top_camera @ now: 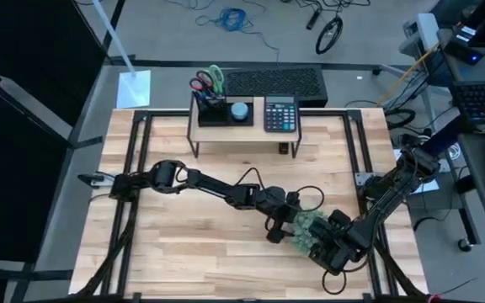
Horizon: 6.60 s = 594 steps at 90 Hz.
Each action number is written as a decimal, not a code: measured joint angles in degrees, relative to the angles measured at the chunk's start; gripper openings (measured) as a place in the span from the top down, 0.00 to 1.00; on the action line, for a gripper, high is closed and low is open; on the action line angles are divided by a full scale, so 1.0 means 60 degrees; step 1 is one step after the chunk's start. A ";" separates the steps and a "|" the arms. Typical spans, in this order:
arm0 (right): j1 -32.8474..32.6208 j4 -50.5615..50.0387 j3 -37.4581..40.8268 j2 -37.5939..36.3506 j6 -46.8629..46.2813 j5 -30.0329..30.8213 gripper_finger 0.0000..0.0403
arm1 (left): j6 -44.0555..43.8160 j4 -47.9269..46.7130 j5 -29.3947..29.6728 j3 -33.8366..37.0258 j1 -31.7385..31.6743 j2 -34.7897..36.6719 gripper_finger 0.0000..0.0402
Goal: Pick and place office supplies into organizer
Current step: Move the green plant to the bottom right of the table, then remove the stapler from under the shelf
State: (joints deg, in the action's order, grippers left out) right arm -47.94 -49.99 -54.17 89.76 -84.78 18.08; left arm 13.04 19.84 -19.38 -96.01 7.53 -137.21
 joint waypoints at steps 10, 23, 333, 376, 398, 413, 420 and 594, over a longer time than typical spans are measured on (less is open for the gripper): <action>-0.0073 -0.0159 0.0000 -0.0098 -0.0055 -0.0373 0.21 | 0.0143 0.0040 0.0026 -0.0055 0.0015 -0.0073 0.11; -0.0146 -0.0331 0.0007 -0.0324 -0.0245 -0.0610 0.21 | 0.0149 -0.0047 -0.0018 -0.0069 0.0022 -0.0073 0.11; 0.6648 0.9218 0.1759 0.1475 0.6081 0.7280 0.21 | -0.2339 0.0375 0.5147 1.1224 -0.2193 1.1781 0.11; 0.7875 0.9238 0.1759 0.2069 0.5373 0.7595 0.21 | -0.2120 0.0000 0.5020 1.1235 -0.2189 1.1774 0.11; 0.8244 0.9229 0.1759 0.2069 0.5438 0.7477 0.21 | -0.2120 0.0001 0.5020 1.1235 -0.2189 1.1774 0.11; 0.8557 0.9233 0.1759 0.2069 0.5130 0.7447 0.21 | -0.2124 0.0010 0.5020 1.1235 -0.2189 1.1774 0.11; 0.8673 0.9296 0.1749 0.2160 0.4936 0.7412 0.21 | -0.2124 0.0015 0.5020 1.1235 -0.2189 1.1774 0.11; 0.8544 1.0425 0.1350 0.3253 0.5055 0.5972 0.71 | -0.2102 0.0025 0.5020 1.1235 -0.2091 1.1766 0.11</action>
State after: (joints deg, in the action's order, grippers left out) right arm 3.32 12.56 -46.07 109.27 -54.46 53.91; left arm 0.43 19.99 10.74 -28.60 -5.02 -66.61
